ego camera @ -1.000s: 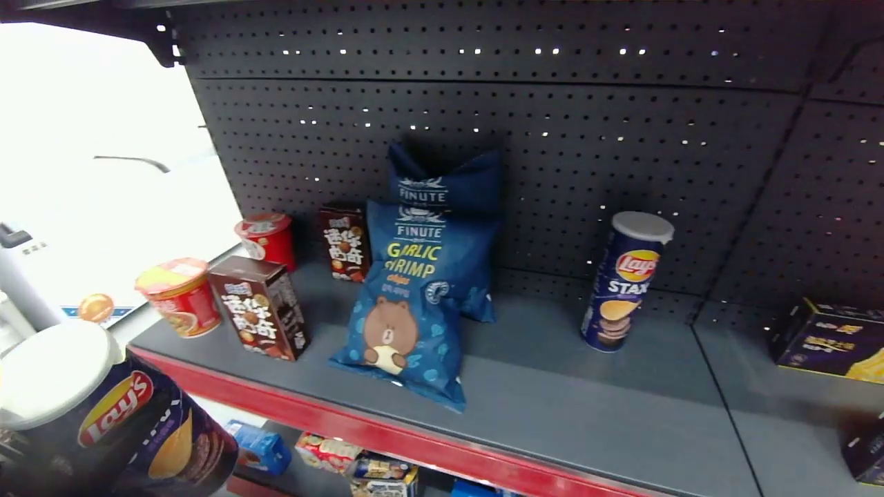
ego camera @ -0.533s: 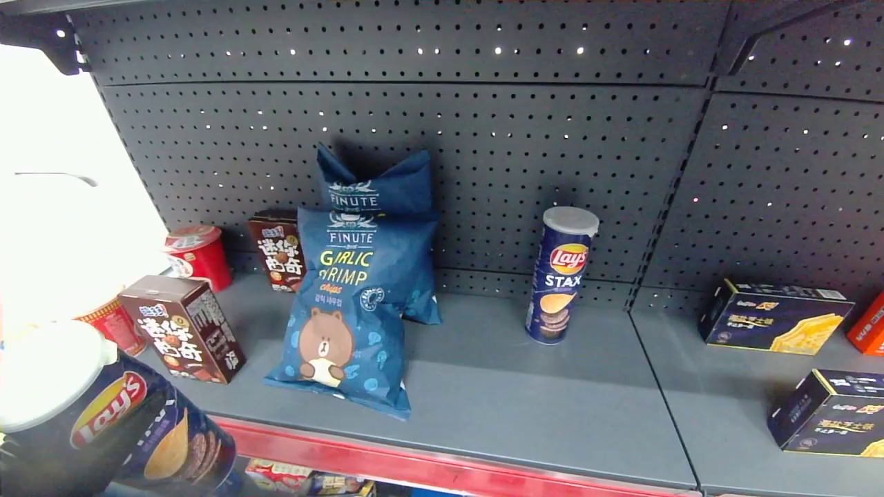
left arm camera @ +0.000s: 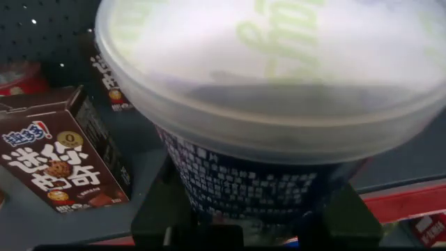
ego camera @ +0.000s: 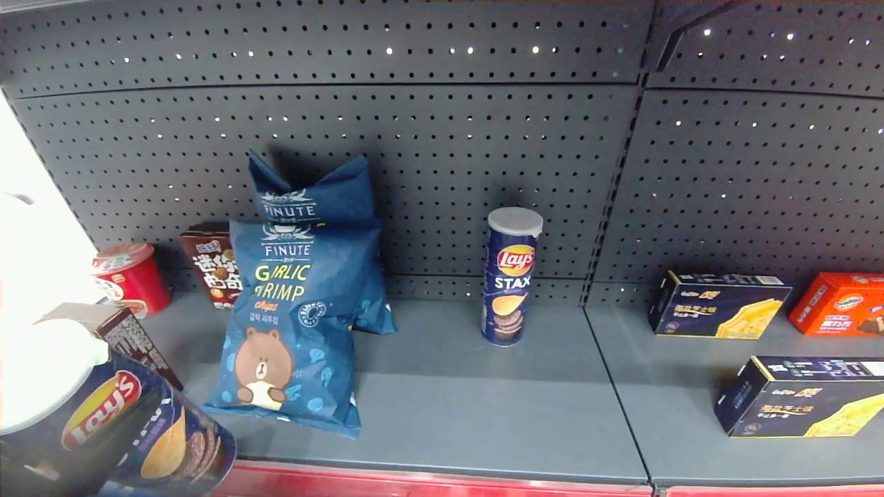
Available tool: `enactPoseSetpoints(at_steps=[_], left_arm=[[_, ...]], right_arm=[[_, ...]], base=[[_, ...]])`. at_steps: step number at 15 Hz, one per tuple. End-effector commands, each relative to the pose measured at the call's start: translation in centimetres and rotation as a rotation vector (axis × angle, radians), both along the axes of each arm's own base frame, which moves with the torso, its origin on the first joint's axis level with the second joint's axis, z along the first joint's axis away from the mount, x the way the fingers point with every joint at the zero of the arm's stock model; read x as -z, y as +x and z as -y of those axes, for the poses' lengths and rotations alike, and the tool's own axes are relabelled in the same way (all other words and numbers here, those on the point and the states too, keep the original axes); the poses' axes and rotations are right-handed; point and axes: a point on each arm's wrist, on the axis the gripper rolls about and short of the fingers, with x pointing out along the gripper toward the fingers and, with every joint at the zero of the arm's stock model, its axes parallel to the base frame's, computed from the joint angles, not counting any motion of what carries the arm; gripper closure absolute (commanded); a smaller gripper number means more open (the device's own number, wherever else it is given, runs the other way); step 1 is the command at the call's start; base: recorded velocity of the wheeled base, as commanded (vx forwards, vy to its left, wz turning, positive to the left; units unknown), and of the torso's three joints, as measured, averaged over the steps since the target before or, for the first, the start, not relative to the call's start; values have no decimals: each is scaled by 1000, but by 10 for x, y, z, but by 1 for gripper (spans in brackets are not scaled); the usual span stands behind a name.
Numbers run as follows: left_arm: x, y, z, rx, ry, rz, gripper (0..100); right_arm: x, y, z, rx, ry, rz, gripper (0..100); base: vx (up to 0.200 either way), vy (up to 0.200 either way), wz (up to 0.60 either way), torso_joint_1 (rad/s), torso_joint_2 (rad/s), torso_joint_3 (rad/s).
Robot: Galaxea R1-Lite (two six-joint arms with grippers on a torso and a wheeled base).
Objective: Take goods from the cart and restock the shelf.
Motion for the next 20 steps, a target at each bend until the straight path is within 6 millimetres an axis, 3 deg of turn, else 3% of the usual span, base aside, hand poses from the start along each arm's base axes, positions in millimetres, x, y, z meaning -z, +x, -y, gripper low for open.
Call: enactPoseSetpoints(at_steps=[1,10,11,12,13,15,18,20], left_arm=[[0,0,0,-1,1,-4,100],[-33,9,2,-15,2,48,100],[-40,9,2,-15,0,61,100],[-40,9,2,-13,1,52,100],[-37,9,2,-10,6,33,100],[-40,8,3,13,4,42,100],[-39,8,4,71,8,32,100],[-45,10,6,85,11,14,100]], right_arm=[[0,0,0,0,-1,-1,0],[-3,0,0,-24,-36,-5,0],[-60,-1,0,-39,152,60,0],[-114,21,0,-43,375,6,0],[-132,27,-1,-54,358,15,0],[-143,29,-4,-318,47,-1,0],[-161,57,-15,-501,-26,-68,0],[-165,87,-27,-549,-34,-149,0]], base=[[0,0,0,0,0,0],[0,0,0,0,0,0],[0,0,0,0,0,0],[0,0,0,0,0,0],[0,0,0,0,0,0],[0,0,0,0,0,0],[0,0,0,0,0,0],[0,0,0,0,0,0]])
